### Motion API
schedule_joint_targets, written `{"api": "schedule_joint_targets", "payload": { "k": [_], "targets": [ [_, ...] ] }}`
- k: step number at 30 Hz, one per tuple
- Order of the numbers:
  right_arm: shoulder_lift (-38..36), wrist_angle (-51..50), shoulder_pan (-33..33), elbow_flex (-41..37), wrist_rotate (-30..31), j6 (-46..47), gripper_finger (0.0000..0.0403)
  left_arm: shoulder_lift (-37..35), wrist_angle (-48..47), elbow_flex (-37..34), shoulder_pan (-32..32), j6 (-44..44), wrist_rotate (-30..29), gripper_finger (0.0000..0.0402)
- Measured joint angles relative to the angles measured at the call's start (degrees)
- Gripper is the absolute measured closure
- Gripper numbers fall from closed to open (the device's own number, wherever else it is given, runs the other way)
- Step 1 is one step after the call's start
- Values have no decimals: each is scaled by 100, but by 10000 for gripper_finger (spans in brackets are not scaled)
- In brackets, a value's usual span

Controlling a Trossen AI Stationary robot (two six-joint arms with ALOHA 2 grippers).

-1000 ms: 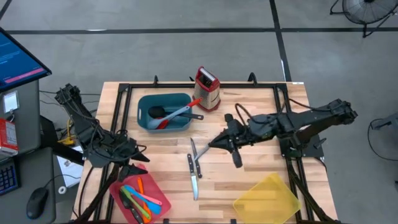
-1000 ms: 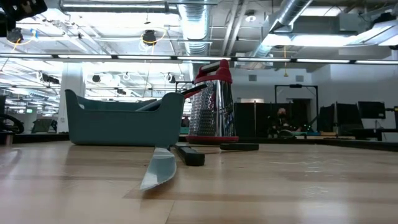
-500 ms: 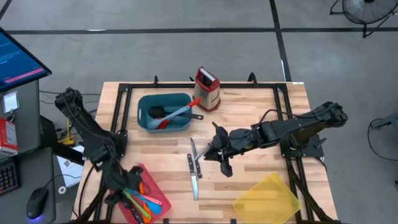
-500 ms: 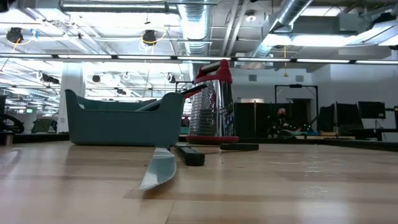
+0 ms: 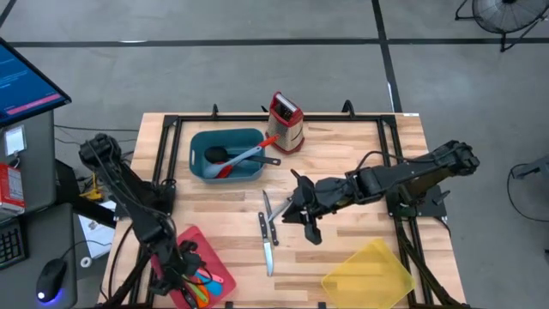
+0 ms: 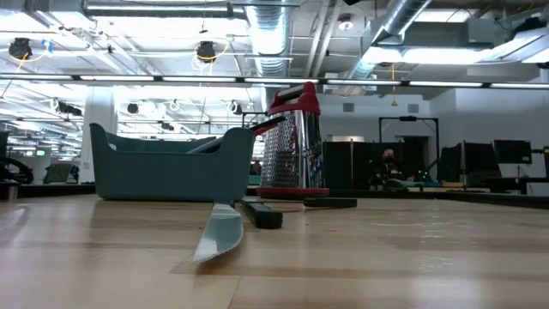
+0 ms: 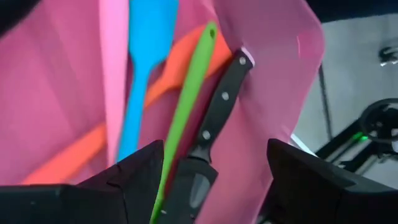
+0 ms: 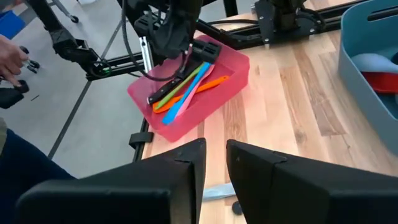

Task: Pick & Place Kitchen Items
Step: Put the black table knife into the yellow bin

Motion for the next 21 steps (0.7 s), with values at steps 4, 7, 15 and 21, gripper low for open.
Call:
{"api": "schedule_joint_targets", "payload": {
  "k": [4,7,15,21],
  "targets": [
    [0,-3,-36,0,1,0,331,137,-12,96,32,49,359,148],
    [0,-6,-37,0,1,0,331,211,-4,304,32,377,444,160],
    [-4,-36,-33,-69,2,30,331,744,-76,665,32,898,429,166],
    [-3,-123,-22,-122,3,87,331,1144,-275,688,32,898,522,165]
  ]
}}
